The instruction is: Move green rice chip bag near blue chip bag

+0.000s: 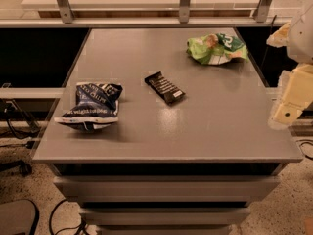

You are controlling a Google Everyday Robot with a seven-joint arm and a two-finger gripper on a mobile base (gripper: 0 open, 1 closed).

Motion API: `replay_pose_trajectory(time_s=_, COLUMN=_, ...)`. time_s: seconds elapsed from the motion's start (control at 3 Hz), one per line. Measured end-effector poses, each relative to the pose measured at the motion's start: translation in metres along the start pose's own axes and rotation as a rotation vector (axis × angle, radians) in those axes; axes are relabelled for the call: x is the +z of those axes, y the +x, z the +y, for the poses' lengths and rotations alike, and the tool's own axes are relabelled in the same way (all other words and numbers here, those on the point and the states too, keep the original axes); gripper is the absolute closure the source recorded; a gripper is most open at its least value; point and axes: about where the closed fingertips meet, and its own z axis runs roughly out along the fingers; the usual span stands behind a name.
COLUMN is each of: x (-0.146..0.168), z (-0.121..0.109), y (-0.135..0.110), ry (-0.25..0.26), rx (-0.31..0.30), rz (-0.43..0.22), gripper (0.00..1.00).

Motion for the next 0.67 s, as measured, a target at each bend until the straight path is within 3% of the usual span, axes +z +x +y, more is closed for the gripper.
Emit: replay_pose_trajectory(time_s=0.67, x=-0.0039, z=-0.0062, y=-0.0011, ry=0.019, rx=-0.015, rz=-0.011, gripper=0.00)
